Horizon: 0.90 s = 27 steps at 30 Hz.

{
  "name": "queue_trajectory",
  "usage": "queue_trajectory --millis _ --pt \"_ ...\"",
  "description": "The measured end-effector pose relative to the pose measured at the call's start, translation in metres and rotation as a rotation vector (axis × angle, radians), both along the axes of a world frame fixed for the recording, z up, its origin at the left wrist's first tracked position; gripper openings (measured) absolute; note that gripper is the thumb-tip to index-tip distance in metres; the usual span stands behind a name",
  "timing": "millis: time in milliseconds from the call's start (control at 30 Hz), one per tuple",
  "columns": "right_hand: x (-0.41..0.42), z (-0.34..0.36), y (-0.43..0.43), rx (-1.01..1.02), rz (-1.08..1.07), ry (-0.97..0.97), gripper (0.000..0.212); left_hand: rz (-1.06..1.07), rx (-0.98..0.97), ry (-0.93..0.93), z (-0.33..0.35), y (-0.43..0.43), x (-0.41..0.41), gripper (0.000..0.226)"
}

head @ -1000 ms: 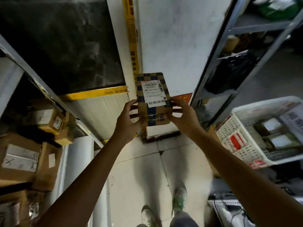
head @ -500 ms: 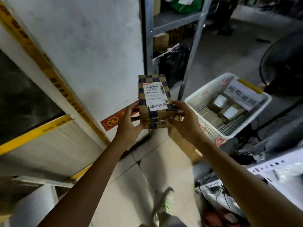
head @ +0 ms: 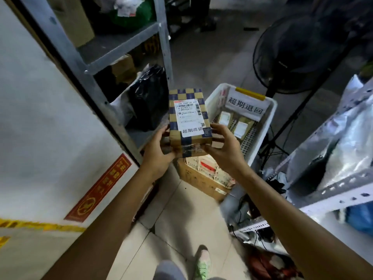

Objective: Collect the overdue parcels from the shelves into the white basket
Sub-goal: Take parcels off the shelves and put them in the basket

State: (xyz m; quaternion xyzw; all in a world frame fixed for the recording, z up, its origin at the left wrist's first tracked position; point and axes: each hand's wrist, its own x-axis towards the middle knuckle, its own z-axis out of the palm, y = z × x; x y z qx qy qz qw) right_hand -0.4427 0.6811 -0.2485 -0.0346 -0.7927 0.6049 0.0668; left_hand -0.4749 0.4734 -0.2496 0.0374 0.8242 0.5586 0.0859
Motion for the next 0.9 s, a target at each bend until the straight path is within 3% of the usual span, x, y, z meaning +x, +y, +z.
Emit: queue_trajectory --millis 600,900 --pt "-0.186 -0.090 0.109 0.027 -0.503 -0.217 0.058 -0.470 -0.050 -0.131 -0.124 0.156 -0.287 0.083" --pt "-0.285 -0.184 0.163 0.009 -0.565 -0.332 0.064 -0.498 -0.027 -0.290 -0.214 0.219 -0.391 0.087"
